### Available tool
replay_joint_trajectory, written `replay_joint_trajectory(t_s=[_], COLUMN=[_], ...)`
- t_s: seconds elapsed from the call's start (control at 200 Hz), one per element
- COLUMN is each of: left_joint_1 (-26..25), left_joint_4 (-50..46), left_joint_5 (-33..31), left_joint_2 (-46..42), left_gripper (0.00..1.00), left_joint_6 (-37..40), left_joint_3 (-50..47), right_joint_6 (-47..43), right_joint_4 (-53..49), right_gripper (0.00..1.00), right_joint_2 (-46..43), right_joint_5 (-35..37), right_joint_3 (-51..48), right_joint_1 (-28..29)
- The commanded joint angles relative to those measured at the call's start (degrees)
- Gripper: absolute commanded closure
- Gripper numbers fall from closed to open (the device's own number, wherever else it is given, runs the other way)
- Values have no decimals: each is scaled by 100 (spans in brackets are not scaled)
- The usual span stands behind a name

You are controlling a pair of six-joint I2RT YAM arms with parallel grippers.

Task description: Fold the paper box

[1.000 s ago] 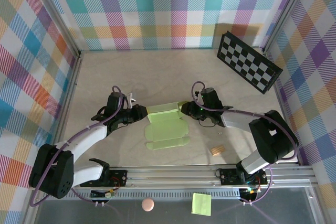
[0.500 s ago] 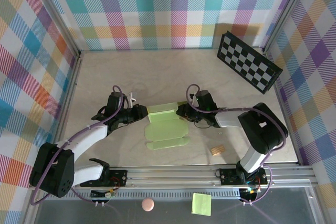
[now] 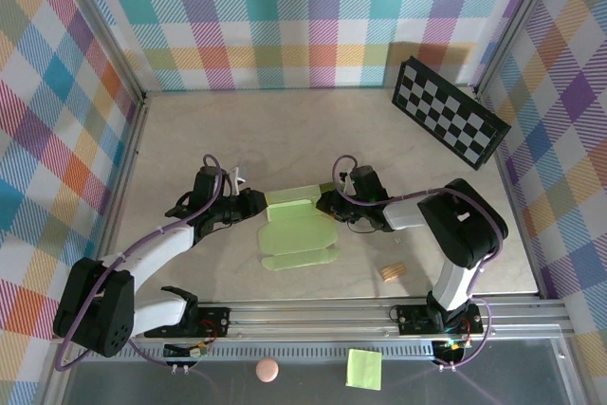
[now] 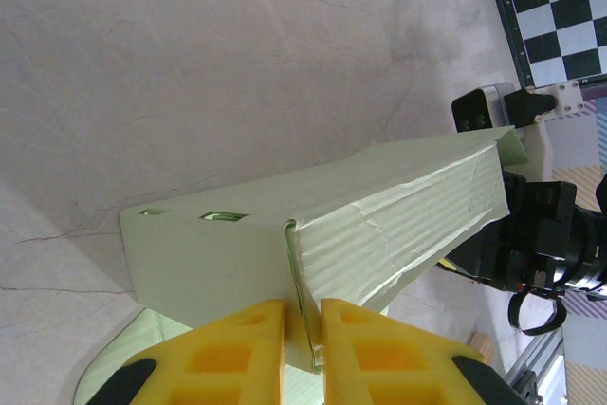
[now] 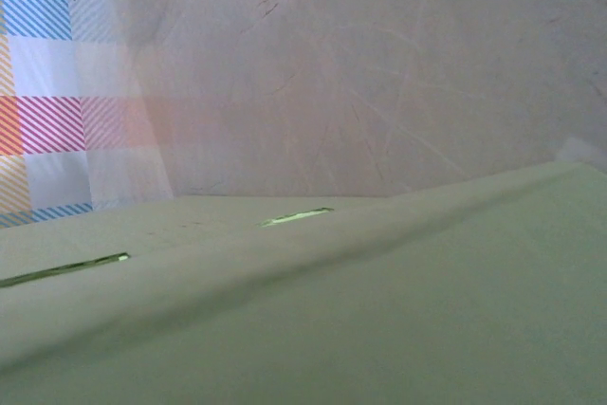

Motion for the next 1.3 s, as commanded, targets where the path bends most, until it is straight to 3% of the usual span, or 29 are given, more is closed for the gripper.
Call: replay_joint_trajectory(t_s=[0.0,0.11,0.34,0.85,0.995,1.295], left_joint_1=[46,48,48,48,48,44], left_joint_4=[-422,-427,-446,-485,-475,-478], left_joint_5=[-21,-23,-52,-71,-71,-71], left_joint_2=[78,76,42,-14,-15,-5], left_gripper=[83,84,84,84,83,83], left_joint_6=[-60,-58,-69,-67,-64,-52], left_joint_3=[-4,5,-13,-30,-44,-79], right_joint_6=[89,67,166,-198,-411,-631], right_joint_4=[220,203,407,-737,-1150,-1839], right_gripper=[71,71,81,58,64,62], right_joint_2=[125,165,356,361,312,714], right_joint_5=[-171,-194,-315,9,115,435], right_joint_3=[-63,-20,-9,289,388,601], right_joint_1=[94,94,136,208,215,339])
